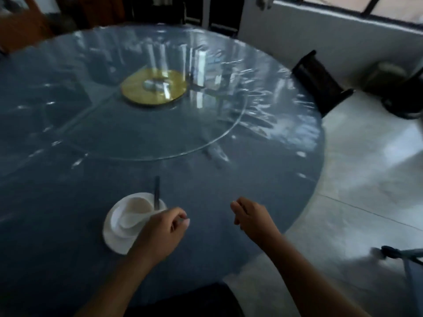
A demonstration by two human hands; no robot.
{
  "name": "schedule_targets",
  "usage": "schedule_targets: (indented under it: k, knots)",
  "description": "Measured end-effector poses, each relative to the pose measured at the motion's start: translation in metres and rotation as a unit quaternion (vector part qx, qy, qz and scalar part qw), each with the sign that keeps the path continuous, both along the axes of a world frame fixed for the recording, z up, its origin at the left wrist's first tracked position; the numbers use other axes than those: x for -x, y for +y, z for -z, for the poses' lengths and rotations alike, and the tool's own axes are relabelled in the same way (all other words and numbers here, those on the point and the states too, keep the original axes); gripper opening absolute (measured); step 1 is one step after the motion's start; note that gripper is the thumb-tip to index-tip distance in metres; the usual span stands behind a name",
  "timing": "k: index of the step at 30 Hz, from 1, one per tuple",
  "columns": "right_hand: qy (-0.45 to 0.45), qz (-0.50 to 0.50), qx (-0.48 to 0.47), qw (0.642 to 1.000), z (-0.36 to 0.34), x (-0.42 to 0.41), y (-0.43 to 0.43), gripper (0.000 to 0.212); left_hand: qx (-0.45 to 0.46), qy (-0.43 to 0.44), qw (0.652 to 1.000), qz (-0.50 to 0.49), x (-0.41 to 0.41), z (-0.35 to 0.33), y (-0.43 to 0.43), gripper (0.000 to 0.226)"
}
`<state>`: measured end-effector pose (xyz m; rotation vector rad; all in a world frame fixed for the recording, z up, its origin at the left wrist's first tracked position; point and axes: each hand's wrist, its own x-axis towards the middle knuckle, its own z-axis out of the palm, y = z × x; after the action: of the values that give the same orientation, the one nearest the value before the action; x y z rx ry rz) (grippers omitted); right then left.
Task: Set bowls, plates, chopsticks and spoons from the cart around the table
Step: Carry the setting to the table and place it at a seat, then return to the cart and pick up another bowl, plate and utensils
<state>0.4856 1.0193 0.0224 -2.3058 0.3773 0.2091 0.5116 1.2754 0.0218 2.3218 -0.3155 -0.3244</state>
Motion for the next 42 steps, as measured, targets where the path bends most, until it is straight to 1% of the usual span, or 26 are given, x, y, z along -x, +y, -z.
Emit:
schedule_targets:
  k: [2, 4, 8, 11, 13, 15, 17, 23, 25, 27, 30, 33, 36, 39, 42]
  knots:
    - [0.001, 0.022, 0.020, 1.000, -0.006, 0.032, -0.051, 0.024, -0.024, -0.018, 0.998, 0.048, 0.010, -0.001, -0.062, 0.012]
    - [-0.001, 0.048, 0.043, 0.998, -0.013, 0.067, -0.102, 0.018, -0.049, -0.041, 0.994, 0.091, 0.022, 0.000, -0.128, 0.015]
    - [-0.001, 0.112, 0.074, 0.991, -0.028, 0.143, -0.206, 0.018, -0.059, -0.069, 0.980, 0.178, 0.052, -0.004, -0.263, 0.016]
    - [-0.003, 0.179, 0.092, 0.979, -0.037, 0.198, -0.276, 0.017, -0.076, -0.069, 0.959, 0.265, 0.077, -0.014, -0.351, 0.017]
    - [0.009, 0.220, 0.092, 0.971, -0.039, 0.230, -0.319, 0.017, -0.078, -0.078, 0.938, 0.328, 0.090, -0.021, -0.406, 0.018]
    - [0.017, 0.259, 0.087, 0.962, -0.040, 0.256, -0.361, 0.018, -0.089, -0.110, 0.914, 0.381, 0.099, -0.027, -0.460, 0.018]
    - [0.016, 0.293, 0.087, 0.952, -0.040, 0.277, -0.403, 0.018, -0.094, -0.143, 0.885, 0.433, 0.106, -0.032, -0.515, 0.025]
    - [0.039, 0.363, 0.126, 0.922, -0.039, 0.317, -0.533, 0.018, -0.106, -0.199, 0.809, 0.543, 0.112, -0.034, -0.684, 0.030]
    - [0.053, 0.392, 0.135, 0.908, -0.038, 0.323, -0.579, 0.022, -0.100, -0.208, 0.788, 0.571, 0.111, -0.032, -0.745, 0.032]
    - [0.056, 0.437, 0.141, 0.887, -0.037, 0.330, -0.624, 0.024, -0.095, -0.213, 0.767, 0.598, 0.109, -0.034, -0.805, 0.032]
    - [0.076, 0.487, 0.140, 0.859, -0.034, 0.343, -0.680, 0.022, -0.096, -0.210, 0.741, 0.631, 0.113, -0.040, -0.889, 0.030]
    - [0.110, 0.509, 0.144, 0.842, -0.034, 0.356, -0.724, 0.020, -0.109, -0.220, 0.698, 0.672, 0.124, -0.050, -0.963, 0.031]
    - [0.129, 0.545, 0.134, 0.818, -0.032, 0.375, -0.765, 0.029, -0.116, -0.225, 0.661, 0.706, 0.142, -0.056, -1.028, 0.034]
    - [0.134, 0.585, 0.128, 0.789, -0.024, 0.397, -0.806, 0.034, -0.115, -0.215, 0.638, 0.730, 0.163, -0.057, -1.088, 0.037]
    - [0.127, 0.619, 0.124, 0.765, -0.011, 0.424, -0.855, 0.033, -0.115, -0.213, 0.615, 0.750, 0.184, -0.051, -1.147, 0.033]
